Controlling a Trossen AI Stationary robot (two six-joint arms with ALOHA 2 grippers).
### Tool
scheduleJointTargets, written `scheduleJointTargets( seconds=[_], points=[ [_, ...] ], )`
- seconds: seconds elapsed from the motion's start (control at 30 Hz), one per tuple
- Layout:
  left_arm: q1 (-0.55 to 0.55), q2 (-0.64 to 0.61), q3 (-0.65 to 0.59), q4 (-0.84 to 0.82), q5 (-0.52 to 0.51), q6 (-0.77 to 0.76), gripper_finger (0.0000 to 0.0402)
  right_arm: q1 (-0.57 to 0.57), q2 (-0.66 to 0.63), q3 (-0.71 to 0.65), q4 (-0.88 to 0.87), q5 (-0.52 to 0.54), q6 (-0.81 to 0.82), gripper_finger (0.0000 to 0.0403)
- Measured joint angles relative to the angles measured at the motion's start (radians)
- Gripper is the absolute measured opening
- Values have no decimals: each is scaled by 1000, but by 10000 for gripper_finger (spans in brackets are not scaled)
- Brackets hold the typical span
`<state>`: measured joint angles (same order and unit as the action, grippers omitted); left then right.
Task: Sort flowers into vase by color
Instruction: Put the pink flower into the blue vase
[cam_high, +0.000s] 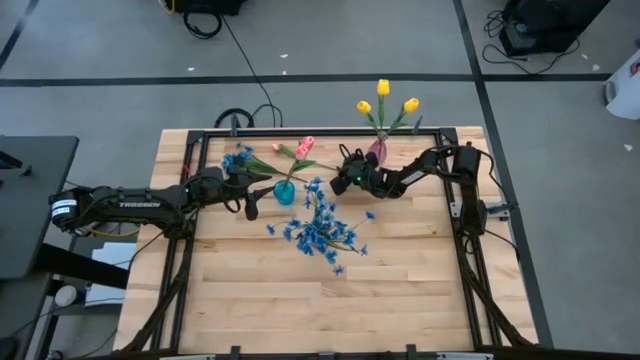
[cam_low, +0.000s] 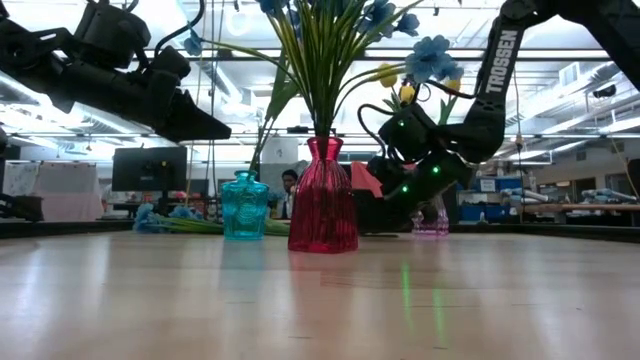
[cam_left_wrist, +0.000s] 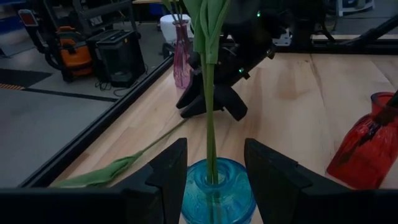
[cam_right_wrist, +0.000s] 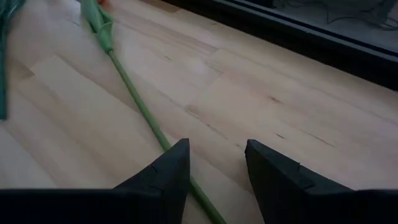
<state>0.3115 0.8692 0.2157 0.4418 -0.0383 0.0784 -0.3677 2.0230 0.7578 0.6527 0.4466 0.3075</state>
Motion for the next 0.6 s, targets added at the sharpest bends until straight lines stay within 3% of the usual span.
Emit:
scheduleJointTargets(
  seconds=[0.33,0.6],
  points=[
    [0,0,0,-1,11,-1,165,5,-2,1,-35,-21,-19,161],
    [0,0,0,-1,13,-3,165,15,-2,1,-53,-83,-13,120]
  ],
)
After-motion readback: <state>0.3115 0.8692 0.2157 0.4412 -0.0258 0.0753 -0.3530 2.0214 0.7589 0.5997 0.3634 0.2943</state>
